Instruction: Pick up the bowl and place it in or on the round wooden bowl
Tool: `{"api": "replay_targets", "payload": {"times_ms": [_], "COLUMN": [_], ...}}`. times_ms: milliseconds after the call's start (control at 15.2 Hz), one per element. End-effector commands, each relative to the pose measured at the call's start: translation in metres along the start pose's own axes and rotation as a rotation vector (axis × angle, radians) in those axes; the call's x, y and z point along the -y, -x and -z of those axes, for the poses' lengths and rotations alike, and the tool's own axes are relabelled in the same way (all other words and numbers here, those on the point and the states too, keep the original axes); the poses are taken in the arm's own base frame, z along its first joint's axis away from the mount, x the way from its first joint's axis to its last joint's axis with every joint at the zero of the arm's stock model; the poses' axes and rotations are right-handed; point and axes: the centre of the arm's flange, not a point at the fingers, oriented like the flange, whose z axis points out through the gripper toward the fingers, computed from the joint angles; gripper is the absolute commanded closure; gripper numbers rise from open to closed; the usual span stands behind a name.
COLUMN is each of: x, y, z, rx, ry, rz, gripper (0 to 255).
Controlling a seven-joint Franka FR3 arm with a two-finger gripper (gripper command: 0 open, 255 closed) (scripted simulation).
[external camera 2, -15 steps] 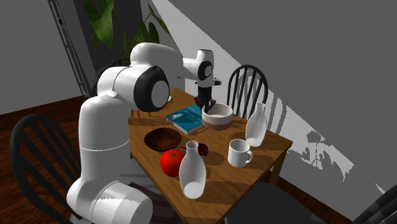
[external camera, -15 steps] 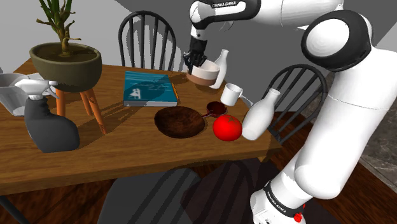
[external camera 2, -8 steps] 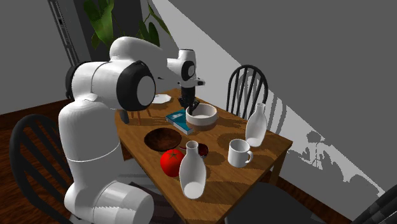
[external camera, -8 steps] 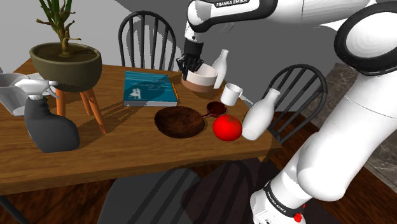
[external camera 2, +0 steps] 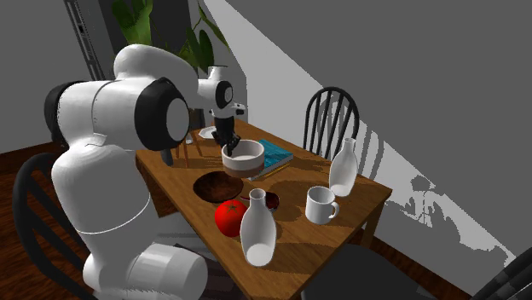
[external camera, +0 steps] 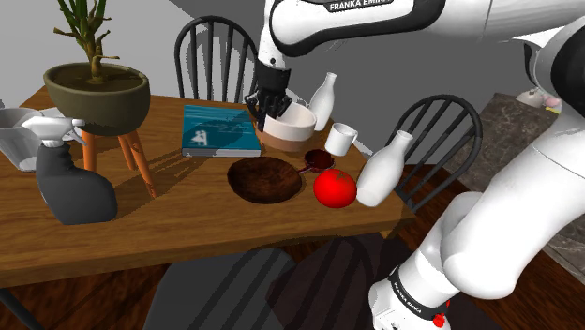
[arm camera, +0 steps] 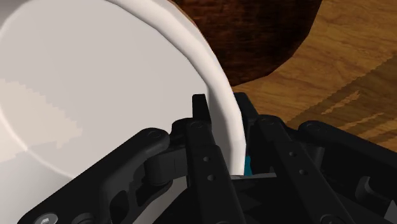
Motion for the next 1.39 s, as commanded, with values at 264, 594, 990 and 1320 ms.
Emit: {"api": "replay_targets", "payload": {"times_ms": [264,594,990,1320], "x": [0.059,0.087,0.087,0.087], "y": [0.051,0.074,0.074,0.074], "z": [0.003,-0.006,-0.038,-0.065], "rx": [-0.001,-0.001,-0.001,-0.001], "ry": [0.000,0.000,0.000,0.000], "rz": [-0.002,-0.002,-0.002,-0.002], "gripper": [255,255,255,255]}}
